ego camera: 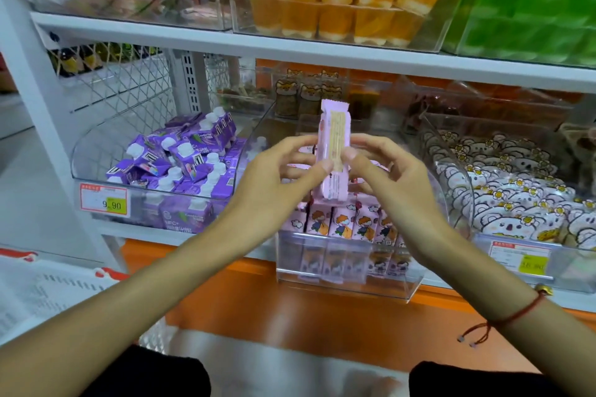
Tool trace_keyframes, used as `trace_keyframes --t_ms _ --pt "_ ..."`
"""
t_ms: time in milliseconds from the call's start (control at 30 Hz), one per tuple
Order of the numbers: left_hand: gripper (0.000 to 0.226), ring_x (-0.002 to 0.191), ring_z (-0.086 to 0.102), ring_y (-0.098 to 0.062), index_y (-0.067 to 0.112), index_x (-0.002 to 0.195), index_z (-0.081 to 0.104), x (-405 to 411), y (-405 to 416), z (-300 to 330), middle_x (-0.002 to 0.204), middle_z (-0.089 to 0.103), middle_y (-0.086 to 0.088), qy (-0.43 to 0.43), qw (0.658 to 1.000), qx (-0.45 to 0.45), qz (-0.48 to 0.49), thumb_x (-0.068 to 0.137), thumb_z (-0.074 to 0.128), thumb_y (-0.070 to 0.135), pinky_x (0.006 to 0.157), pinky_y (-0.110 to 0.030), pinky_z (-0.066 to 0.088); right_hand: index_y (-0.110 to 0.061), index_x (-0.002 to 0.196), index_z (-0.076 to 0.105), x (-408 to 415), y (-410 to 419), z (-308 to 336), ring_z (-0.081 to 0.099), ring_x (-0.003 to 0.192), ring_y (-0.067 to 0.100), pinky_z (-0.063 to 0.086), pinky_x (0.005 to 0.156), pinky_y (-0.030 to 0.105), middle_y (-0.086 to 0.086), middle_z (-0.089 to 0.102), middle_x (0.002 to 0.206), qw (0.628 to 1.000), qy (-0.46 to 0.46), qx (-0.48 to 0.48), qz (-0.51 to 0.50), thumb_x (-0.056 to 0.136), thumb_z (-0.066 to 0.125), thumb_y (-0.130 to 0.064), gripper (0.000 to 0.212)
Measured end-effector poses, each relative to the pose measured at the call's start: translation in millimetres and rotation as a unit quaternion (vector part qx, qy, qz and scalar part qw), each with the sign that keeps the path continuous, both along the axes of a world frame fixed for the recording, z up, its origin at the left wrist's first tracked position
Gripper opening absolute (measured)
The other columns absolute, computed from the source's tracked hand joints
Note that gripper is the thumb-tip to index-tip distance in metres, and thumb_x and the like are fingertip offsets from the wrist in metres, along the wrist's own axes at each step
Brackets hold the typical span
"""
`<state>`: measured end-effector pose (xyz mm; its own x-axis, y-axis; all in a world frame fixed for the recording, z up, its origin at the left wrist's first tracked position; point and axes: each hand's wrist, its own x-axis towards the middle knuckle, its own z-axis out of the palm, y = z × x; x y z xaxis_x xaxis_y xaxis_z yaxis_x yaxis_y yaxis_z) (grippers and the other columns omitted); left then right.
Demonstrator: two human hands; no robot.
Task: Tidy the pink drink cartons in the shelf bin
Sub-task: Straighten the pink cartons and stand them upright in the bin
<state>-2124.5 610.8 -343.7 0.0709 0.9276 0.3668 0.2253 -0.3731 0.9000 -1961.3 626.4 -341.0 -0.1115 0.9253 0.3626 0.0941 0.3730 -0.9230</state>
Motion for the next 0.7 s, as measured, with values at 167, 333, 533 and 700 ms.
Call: trace_keyframes --t_ms 167,333,533,700 --pt "0.022 0.090 0.069 -0.014 0.018 0.108 0.069 2 -1 1 0.108 0.071 -0.014 -0.112 0.980 -0.157 -0.038 0.089 0.062 0.029 0.058 -0.018 0.055 -0.014 0.118 0.059 -2 3 -4 0.065 0.064 0.005 0.049 0.056 0.012 0.009 0.068 0.084 0.998 0.021 -0.064 0.012 0.089 0.062 -0.029 0.032" --pt "0.031 0.085 0.070 -0.005 0.018 0.123 0.059 0 1 1 0.099 0.075 0.002 -0.093 0.985 -0.130 -0.059 0.092 0.059 0.022 0.064 -0.017 0.056 -0.026 0.127 0.052 -1 4 -5 0.066 0.072 0.003 0.052 0.061 0.016 0.002 0.068 0.098 0.998 -0.011 -0.060 0.017 0.090 0.061 -0.031 0.038" --pt "0.043 0.111 0.060 -0.001 0.029 0.127 0.046 -10 2 3 0.121 0.061 0.011 0.028 0.996 0.037 -0.080 0.094 0.053 0.003 0.095 -0.021 0.048 -0.022 0.124 0.050 0 -1 -4 0.064 0.101 0.012 0.050 0.092 0.025 -0.002 0.060 0.114 0.989 -0.083 0.100 0.075 0.091 0.063 -0.014 0.036" --pt "0.037 0.115 0.057 0.000 0.028 0.117 0.053 -11 3 -2 0.118 0.063 0.014 0.037 0.994 0.050 -0.088 0.094 0.054 -0.001 0.097 -0.019 0.046 -0.025 0.119 0.050 1 -1 -9 0.057 0.109 0.011 0.046 0.097 0.028 -0.011 0.059 0.112 0.980 -0.114 0.146 0.073 0.092 0.062 -0.010 0.033"
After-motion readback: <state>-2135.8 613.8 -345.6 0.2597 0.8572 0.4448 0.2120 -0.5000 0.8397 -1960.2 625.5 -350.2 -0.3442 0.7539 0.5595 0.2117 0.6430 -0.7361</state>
